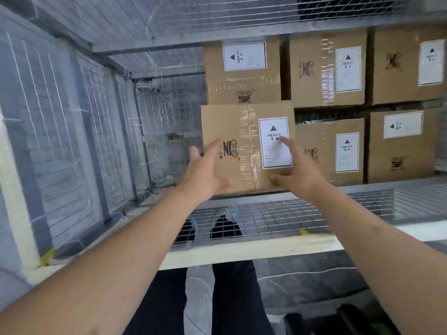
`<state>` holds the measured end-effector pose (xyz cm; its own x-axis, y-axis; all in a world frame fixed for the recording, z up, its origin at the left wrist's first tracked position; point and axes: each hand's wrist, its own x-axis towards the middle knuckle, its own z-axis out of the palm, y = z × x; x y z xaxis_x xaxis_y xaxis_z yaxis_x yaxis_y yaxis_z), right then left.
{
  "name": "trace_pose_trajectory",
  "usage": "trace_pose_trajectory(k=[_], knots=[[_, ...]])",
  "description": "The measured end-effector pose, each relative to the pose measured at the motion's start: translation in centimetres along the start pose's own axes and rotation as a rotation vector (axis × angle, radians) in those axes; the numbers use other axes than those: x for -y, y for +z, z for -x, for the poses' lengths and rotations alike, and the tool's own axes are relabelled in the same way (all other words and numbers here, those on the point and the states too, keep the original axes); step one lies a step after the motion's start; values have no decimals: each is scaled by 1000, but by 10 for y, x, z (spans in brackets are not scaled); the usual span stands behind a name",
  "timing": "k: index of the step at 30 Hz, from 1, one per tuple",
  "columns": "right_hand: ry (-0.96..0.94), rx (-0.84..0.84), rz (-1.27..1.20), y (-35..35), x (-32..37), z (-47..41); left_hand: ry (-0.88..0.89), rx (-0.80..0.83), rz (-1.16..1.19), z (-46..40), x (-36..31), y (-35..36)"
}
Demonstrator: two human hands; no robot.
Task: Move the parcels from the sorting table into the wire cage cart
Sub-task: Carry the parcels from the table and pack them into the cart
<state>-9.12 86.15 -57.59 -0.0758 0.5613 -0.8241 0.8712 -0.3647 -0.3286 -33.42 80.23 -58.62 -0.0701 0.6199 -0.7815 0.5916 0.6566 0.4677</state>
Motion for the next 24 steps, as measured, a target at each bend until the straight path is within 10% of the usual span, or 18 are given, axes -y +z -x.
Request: trace_pose_trajectory(k=[24], knots=[[169,187,410,73,-44,-105,19,72,-394,-87,50,80]])
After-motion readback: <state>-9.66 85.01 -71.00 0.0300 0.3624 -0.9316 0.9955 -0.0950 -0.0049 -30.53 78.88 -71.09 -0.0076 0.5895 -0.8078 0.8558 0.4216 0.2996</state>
